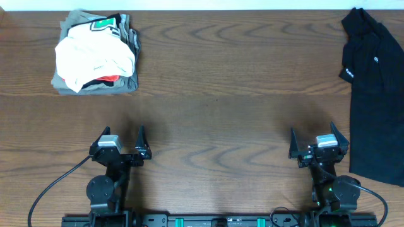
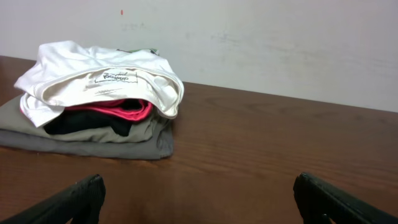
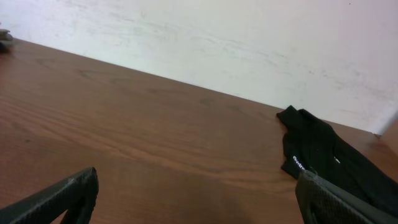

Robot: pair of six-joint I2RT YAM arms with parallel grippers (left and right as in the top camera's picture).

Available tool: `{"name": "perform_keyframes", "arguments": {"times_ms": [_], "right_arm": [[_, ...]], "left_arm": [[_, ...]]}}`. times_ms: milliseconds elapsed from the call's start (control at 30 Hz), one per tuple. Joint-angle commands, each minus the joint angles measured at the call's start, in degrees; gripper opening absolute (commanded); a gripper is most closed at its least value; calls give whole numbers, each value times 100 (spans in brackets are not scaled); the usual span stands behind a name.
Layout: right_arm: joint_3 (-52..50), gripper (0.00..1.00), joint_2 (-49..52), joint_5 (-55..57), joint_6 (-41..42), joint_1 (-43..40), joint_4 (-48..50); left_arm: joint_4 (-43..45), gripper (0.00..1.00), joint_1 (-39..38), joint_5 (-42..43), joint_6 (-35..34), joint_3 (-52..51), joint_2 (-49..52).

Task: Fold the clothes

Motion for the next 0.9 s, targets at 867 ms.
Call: {"name": "perform_keyframes", "arguments": {"times_ms": [867], "right_arm": [[-15,99,-33,-168,87,-7,120]], "left_arm": [[-245,98,-13,44,50,-68,-39]]}}
